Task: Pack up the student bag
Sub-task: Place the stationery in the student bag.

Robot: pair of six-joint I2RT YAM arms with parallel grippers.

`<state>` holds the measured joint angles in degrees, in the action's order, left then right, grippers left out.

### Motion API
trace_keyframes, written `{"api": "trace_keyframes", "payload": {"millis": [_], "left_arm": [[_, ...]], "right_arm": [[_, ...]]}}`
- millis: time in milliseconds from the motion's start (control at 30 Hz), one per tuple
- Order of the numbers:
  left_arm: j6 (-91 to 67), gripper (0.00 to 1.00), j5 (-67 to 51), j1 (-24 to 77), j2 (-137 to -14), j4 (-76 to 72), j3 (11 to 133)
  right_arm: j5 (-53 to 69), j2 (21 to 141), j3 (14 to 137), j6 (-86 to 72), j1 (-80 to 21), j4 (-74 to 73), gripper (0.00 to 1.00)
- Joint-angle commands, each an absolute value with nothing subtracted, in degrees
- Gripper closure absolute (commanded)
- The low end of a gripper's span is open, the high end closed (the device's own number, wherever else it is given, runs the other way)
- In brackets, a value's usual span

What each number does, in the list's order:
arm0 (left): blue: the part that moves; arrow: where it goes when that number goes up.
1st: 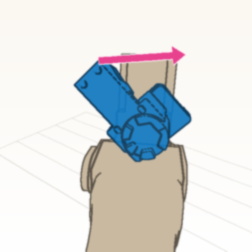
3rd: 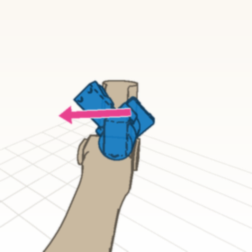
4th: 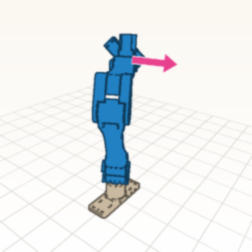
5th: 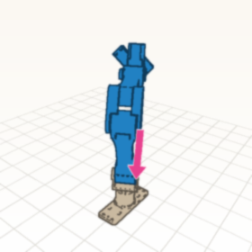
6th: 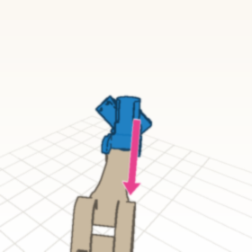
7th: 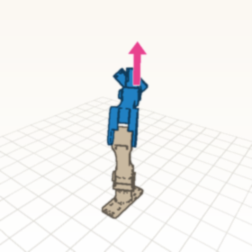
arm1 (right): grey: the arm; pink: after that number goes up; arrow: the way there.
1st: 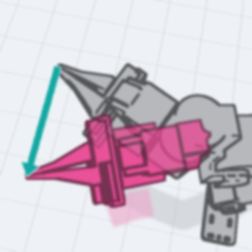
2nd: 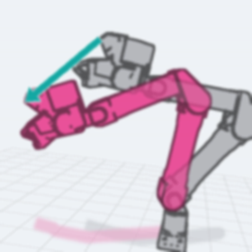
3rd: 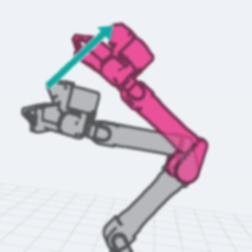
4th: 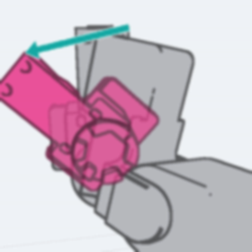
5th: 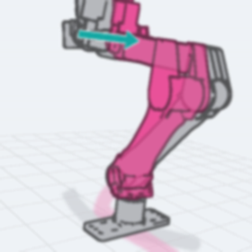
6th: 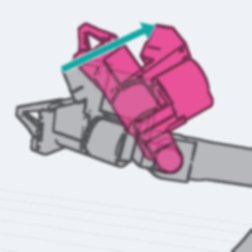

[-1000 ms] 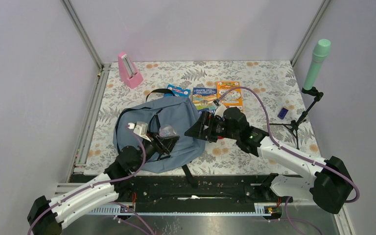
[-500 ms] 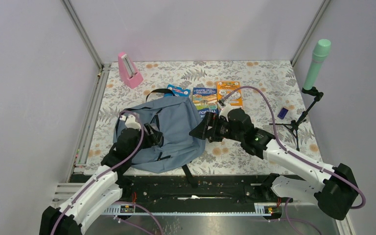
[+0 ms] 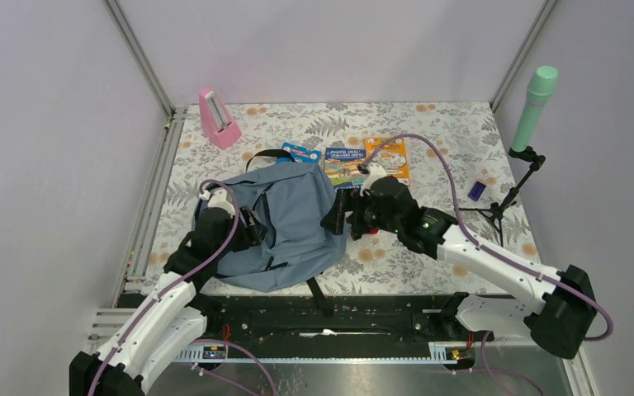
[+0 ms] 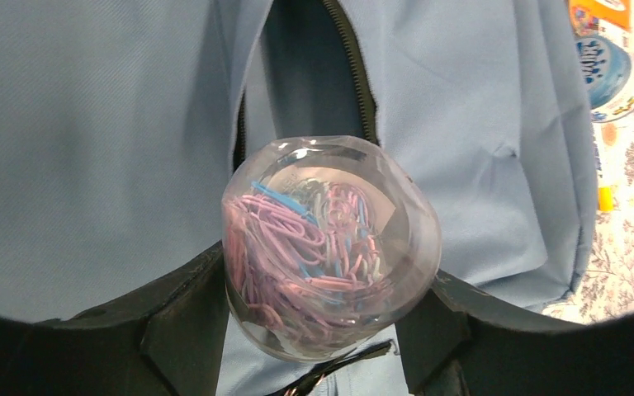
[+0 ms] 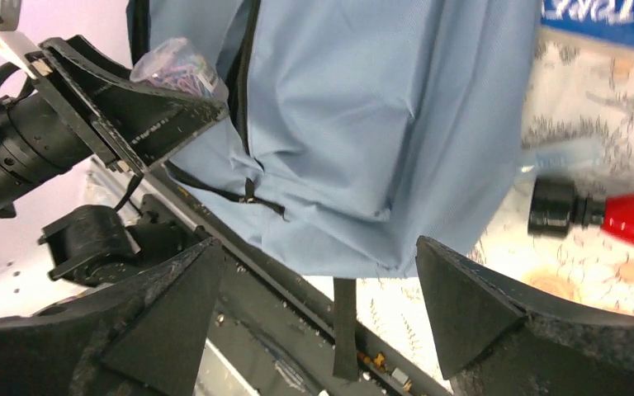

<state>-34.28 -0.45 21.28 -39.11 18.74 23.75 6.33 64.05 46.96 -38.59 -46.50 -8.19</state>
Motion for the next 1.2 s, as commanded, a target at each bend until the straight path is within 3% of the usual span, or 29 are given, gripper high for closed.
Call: {"api": "trace_keyframes", "payload": {"millis": [0,400,733,1000,1167], "left_arm": [[-33.35,0.96,-0.2,19.41,-38.46,19.85,27.07],[-33.74,0.97,1.83,16.96,-35.9,21.18,27.54],[-34.71,0.99,0.72,16.87,-35.56,19.55,26.24],[-34.05,0.99,0.26,16.83,-36.29,20.04,26.89],[-33.53,0.99,-0.4,16.86,-37.11,20.04,27.35]], "right_arm": [[-3.96,70.52,57.43,-27.64,-52.34,-11.84,0.08],[-6.02,98.93,78.89,-24.73,-62.4,-12.9,0.22],[-10.85,109.88,88.33,-22.37,-63.59,-18.97,0.29],[-15.7,114.84,92.98,-21.33,-63.81,-21.15,0.5],[-17.22,114.32,93.51,-20.99,-63.85,-21.36,0.82]]}}
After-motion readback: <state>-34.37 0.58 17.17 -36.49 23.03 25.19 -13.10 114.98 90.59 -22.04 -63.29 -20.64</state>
